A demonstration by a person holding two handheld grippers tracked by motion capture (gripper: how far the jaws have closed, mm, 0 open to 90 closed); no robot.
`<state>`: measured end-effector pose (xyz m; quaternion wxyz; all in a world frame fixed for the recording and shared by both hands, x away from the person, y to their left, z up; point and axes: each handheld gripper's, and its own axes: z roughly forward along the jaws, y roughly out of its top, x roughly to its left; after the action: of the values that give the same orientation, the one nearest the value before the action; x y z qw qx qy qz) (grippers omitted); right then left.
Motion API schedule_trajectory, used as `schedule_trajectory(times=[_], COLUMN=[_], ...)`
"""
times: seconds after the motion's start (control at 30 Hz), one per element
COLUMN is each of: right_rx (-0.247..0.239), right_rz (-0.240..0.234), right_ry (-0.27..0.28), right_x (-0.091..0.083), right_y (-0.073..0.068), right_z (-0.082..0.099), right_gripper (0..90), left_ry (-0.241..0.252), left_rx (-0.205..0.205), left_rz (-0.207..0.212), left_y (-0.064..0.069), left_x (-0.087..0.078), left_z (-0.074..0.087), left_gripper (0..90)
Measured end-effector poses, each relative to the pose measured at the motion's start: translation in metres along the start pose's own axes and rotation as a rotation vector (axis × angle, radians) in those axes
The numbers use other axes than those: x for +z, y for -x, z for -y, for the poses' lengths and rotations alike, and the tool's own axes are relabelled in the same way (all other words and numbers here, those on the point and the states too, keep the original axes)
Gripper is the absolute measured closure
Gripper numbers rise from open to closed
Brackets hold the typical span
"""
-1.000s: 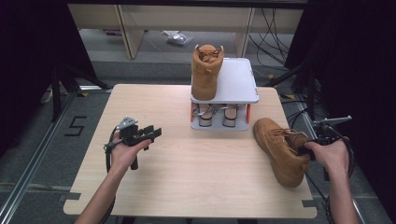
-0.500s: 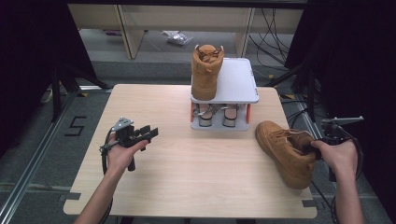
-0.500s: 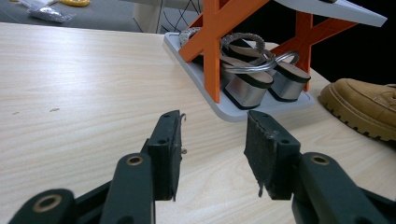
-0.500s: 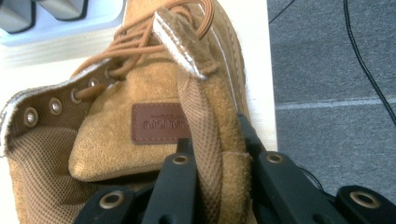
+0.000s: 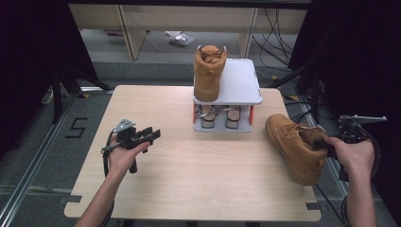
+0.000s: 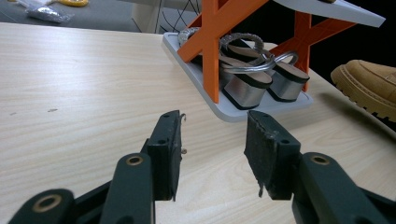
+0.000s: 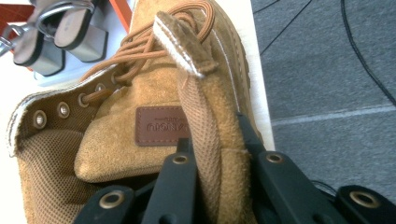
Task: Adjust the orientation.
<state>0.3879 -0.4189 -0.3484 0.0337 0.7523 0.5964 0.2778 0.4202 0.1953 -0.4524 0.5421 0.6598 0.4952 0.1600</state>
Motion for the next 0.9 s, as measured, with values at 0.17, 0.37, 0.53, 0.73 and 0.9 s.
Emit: schedule_trajectory(times=[0.17, 0.37, 0.53, 0.73, 0.9], right_rx=[-0.009, 0.036, 0.035, 0.05, 0.067], right_rz=[0.009, -0.001, 0.038, 0.041, 0.031], right_ry=[0.012, 0.026, 0.038, 0.046, 0.06], right_x=[-0.002, -0.006, -0.009, -0.013, -0.017], right_y=[0.002, 0.002, 0.003, 0.001, 0.0], right_z=[-0.005, -0.011, -0.018, -0.024, -0.028], right_gripper=[82.5, 82.4, 82.3, 82.4, 82.4], left_ry=[0.003, 0.012, 0.011, 0.018, 0.017], left_rx=[-0.007, -0.014, -0.017, -0.021, -0.017], left_rz=[-0.004, -0.011, -0.015, -0.01, -0.007], left_y=[-0.004, -0.008, -0.009, -0.01, -0.009], left_x=[-0.003, -0.006, -0.005, -0.006, -0.006], left_z=[0.0, -0.002, -0.002, -0.002, -0.002], left_gripper=[54.7, 54.7, 54.8, 55.0, 55.1])
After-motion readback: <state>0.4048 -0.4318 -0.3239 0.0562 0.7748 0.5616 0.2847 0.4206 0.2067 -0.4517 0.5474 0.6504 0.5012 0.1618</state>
